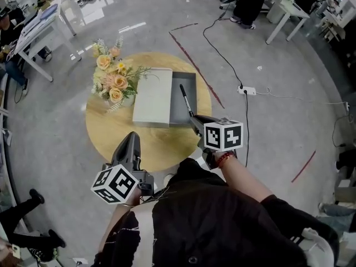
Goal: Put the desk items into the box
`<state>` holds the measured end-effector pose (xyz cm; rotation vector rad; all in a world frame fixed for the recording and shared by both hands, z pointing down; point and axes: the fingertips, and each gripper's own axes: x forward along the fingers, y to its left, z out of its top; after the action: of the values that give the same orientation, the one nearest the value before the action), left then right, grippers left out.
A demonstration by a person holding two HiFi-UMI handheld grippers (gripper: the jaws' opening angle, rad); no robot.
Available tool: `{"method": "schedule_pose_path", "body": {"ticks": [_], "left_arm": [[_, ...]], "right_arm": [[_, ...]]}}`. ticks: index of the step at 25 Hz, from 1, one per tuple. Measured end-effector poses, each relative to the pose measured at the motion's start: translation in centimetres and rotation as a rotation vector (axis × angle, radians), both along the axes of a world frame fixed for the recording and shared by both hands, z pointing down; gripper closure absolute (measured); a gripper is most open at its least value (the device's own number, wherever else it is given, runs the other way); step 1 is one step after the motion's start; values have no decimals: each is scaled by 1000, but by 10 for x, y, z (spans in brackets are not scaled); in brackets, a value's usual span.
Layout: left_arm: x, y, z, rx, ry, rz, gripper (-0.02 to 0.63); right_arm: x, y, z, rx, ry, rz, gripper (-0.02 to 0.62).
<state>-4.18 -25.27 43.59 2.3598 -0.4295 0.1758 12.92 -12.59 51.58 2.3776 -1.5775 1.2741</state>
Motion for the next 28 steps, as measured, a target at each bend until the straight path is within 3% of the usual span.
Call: {"method": "schedule_pose_path", "body": {"ticks": [7, 20, 28], "left_arm": [[-2, -24, 3, -17, 26, -50, 595], [6, -55, 4, -25, 15, -106, 595], [3, -69, 6, -30, 11, -138, 595]], "right_arm": [[12, -15, 11, -97, 48, -30, 531], [34, -37, 46, -244, -34, -27, 531], [36, -46, 64, -262, -132, 25, 531]]}}
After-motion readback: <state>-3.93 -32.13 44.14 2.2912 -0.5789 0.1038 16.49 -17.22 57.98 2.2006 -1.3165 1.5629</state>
